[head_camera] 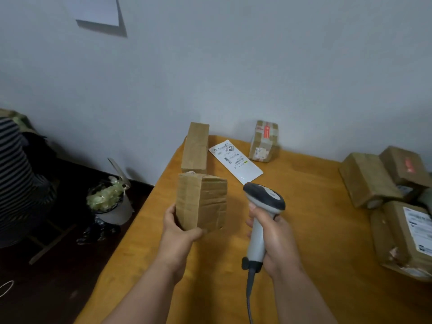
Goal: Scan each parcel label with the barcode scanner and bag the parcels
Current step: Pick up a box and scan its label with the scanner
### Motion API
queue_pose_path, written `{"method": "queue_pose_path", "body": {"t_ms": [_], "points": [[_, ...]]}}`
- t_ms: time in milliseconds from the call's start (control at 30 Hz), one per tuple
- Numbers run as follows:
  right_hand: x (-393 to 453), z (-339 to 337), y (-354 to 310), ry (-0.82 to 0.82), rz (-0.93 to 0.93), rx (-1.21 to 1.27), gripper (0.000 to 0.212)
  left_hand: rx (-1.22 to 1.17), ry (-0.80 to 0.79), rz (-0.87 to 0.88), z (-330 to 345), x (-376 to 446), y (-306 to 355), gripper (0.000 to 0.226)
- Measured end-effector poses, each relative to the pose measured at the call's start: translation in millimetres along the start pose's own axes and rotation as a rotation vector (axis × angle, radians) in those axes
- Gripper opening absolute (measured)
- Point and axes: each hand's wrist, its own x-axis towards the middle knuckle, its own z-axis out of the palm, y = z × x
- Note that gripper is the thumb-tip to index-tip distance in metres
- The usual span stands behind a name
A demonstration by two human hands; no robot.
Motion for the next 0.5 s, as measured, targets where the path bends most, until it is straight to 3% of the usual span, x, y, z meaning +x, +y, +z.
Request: {"method": "queue_pose_path", "body": {"t_ms": [200, 400, 500], "points": [[-33, -60, -28, 0.068, -0.078, 0.162, 0.034, 0.158, -0.189, 0.157, 49, -57, 8, 0.104], [-67, -121, -45, 0.09, -0.114, 0.207, 0.04, 0.681, -0.049, 0.624, 101, -110, 6, 0.107], [-83, -146, -46, 0.117, -0.091, 0.233, 0.06, 0.763, -0.148, 0.727, 124, -135, 10, 0.115]]}}
